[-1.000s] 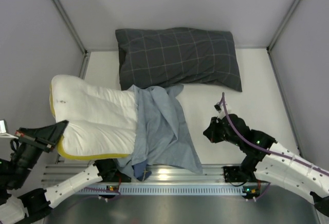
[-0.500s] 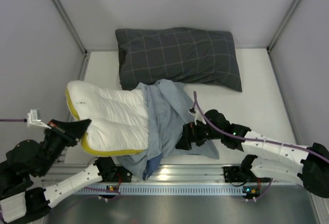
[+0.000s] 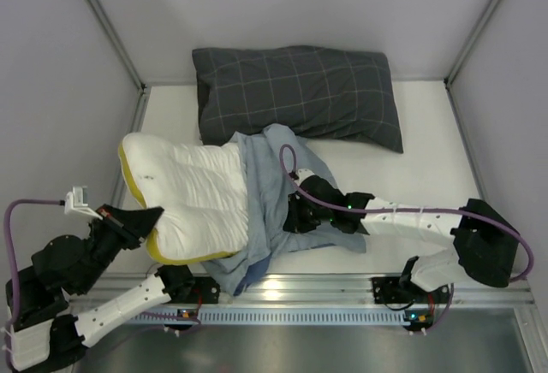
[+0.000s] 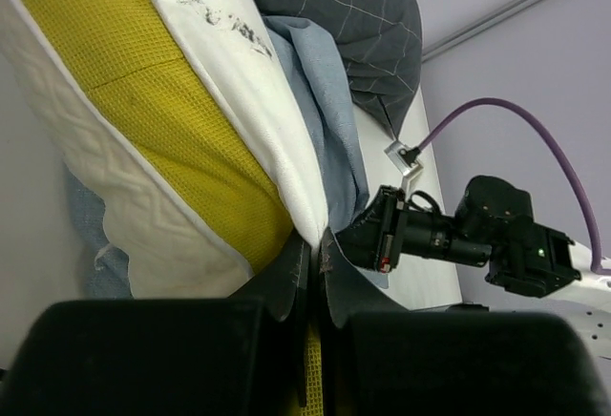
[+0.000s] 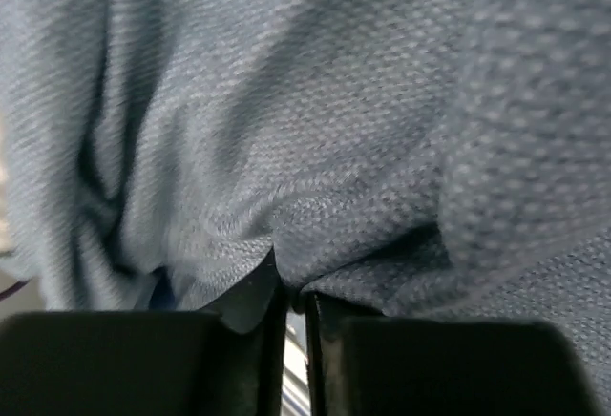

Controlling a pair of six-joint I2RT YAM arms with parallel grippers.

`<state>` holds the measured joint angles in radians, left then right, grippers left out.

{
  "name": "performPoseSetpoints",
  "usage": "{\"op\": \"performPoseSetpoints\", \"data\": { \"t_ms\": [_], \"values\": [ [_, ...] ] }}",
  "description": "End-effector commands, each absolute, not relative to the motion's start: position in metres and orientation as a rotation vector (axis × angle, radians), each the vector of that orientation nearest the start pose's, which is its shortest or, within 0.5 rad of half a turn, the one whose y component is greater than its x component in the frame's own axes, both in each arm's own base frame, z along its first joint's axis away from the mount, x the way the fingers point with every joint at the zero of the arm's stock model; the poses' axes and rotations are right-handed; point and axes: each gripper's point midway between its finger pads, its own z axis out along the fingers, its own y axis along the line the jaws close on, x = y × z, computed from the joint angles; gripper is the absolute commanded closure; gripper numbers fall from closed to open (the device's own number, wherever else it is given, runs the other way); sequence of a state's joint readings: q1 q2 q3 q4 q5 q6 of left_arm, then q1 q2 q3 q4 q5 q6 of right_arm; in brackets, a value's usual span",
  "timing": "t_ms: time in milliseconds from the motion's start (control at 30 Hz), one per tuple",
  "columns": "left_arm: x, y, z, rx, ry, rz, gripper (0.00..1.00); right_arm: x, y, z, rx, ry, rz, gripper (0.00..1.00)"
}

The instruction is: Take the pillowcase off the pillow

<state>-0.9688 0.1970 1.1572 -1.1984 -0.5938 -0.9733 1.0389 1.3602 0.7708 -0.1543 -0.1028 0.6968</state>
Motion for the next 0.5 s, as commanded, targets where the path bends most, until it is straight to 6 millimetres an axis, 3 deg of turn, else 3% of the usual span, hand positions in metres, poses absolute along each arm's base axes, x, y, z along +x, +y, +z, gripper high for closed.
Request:
{"op": "performPoseSetpoints", "data": {
  "t_ms": [0, 100, 167, 333, 400, 467],
  "values": [
    [0.096, -0.032, 0.348, -0.422, 1.714, -0.993, 1.00, 0.174, 0.322, 0.091, -0.356, 2.454, 0.693, 0.99],
    [0.091, -0.019, 0.358, -0.427, 1.665, -1.009, 1.00, 0.176, 0.299, 0.086, -0.289, 2.445, 0.614, 1.00],
    [0.085, -0.011, 0.367, -0.430, 1.629, -1.028, 1.00, 0.175, 0.276, 0.085, -0.228, 2.427, 0.562, 1.00],
    [0.067, 0.025, 0.393, -0.461, 1.527, -1.067, 1.00, 0.195, 0.200, 0.093, -0.025, 2.328, 0.345, 1.00],
    [0.061, 0.039, 0.394, -0.476, 1.502, -1.074, 1.00, 0.203, 0.171, 0.088, 0.037, 2.336, 0.287, 1.00],
    [0.055, 0.053, 0.398, -0.508, 1.460, -1.091, 1.00, 0.207, 0.158, 0.097, 0.084, 2.313, 0.312, 1.00]
  ]
}}
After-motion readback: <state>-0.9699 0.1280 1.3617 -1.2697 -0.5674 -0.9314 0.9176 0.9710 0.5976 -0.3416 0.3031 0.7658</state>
